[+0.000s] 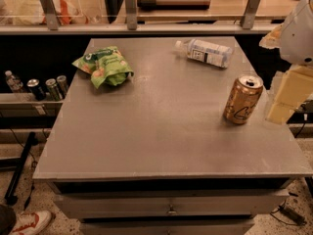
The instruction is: Move orange can near green rice chip bag
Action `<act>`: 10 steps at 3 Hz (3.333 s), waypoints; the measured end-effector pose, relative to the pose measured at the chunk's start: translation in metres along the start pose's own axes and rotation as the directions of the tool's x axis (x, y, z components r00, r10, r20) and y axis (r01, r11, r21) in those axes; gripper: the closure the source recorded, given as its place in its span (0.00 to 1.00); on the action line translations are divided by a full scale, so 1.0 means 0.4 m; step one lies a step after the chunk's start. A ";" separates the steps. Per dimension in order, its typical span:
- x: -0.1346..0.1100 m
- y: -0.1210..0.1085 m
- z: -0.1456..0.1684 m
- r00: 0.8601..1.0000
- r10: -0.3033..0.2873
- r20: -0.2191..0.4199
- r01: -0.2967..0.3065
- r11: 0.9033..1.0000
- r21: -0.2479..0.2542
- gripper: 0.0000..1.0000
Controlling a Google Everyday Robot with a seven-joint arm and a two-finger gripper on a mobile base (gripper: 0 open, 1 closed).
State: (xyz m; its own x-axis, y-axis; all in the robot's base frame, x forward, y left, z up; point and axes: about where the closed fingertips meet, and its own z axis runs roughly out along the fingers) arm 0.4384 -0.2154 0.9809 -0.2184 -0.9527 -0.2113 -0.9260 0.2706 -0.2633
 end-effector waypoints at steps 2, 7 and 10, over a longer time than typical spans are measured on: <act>0.008 -0.036 0.027 0.998 0.032 0.046 -0.034 0.999 0.026 0.00; 0.128 -0.167 0.147 0.774 0.202 0.600 -0.222 0.974 -0.041 0.00; 0.073 -0.130 0.247 0.591 0.201 0.781 -0.186 0.976 -0.110 0.00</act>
Offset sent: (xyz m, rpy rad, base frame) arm 0.0441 -0.0159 -0.0233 0.1259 -0.0716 -0.0659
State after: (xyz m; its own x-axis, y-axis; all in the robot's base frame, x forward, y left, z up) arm 0.5108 -0.2439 0.8954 -0.0741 -0.4007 -0.9132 -0.8973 0.4264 -0.1143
